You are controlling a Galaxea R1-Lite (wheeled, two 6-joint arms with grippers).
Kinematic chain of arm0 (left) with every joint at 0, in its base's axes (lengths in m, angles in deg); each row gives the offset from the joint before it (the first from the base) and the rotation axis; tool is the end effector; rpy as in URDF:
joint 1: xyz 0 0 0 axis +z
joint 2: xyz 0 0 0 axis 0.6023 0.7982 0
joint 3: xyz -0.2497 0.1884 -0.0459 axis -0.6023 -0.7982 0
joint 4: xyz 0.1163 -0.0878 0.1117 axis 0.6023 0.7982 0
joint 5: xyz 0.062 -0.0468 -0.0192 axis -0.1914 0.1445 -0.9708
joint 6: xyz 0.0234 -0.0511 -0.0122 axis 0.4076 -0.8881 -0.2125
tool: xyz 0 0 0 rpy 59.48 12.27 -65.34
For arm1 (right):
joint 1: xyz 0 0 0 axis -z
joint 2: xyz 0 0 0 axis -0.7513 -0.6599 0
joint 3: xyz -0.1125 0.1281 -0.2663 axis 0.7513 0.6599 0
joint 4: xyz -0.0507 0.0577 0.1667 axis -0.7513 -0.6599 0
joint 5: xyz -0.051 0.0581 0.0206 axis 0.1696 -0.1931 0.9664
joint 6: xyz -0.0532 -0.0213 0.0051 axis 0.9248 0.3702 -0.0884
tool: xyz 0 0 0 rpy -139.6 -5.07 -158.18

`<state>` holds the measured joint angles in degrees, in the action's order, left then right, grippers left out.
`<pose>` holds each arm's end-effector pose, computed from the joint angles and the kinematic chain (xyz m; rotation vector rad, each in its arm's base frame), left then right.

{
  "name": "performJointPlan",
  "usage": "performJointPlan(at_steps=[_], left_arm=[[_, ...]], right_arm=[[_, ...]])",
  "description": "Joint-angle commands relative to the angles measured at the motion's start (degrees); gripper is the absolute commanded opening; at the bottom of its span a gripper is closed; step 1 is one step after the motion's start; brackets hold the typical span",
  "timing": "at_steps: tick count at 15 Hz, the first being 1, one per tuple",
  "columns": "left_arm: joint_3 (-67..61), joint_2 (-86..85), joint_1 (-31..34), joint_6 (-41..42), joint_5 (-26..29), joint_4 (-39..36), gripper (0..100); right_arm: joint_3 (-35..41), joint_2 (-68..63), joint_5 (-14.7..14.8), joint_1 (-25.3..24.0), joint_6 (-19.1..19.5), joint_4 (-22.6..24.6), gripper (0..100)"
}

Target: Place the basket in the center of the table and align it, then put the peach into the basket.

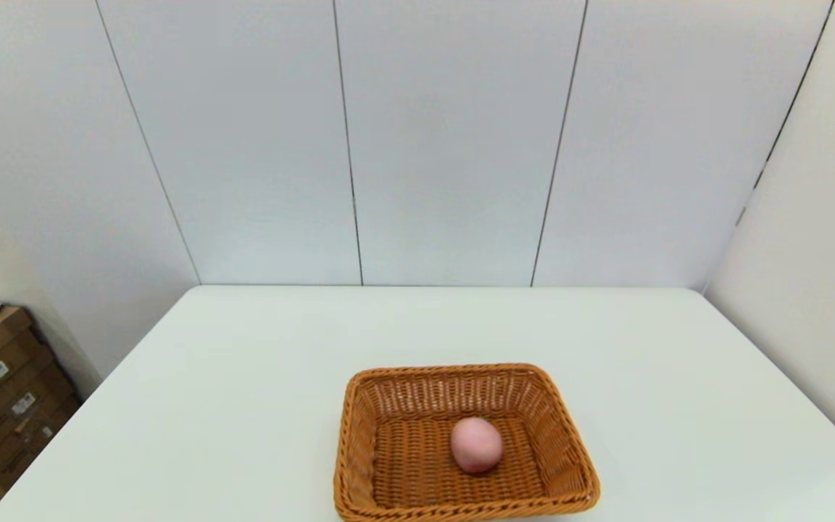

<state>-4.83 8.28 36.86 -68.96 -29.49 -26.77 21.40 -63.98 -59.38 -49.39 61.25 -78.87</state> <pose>-0.0114 0.0018 0.0749 -0.0514 0.0031 0.0299 -0.0174 -0.0107 0.1284 -0.1174 -0.0047 -0.1723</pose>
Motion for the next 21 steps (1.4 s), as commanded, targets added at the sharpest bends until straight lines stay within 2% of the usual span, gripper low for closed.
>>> performJointPlan(at_steps=[1, 3, 5, 10, 21], left_arm=[[0.00, -0.01, 0.01, 0.40, -0.04, 0.06, 100], [0.00, -0.01, 0.01, 0.05, -0.04, 0.06, 100], [0.00, -0.01, 0.01, -0.04, -0.04, -0.03, 100], [0.00, -0.01, 0.01, -0.04, -0.04, -0.29, 100], [0.00, -0.01, 0.01, -0.30, -0.04, -0.20, 100]], right_arm=[[4.76, 6.70, -8.85, 0.24, -3.57, 0.46, 100], [8.19, 6.70, -10.26, 0.24, -3.57, 1.17, 100], [11.70, 6.70, -11.05, 0.24, -3.93, 3.98, 100], [11.70, 6.70, -10.17, 0.24, -7.27, 4.07, 100], [11.70, 6.70, -9.99, 0.24, -7.35, 4.07, 100]])
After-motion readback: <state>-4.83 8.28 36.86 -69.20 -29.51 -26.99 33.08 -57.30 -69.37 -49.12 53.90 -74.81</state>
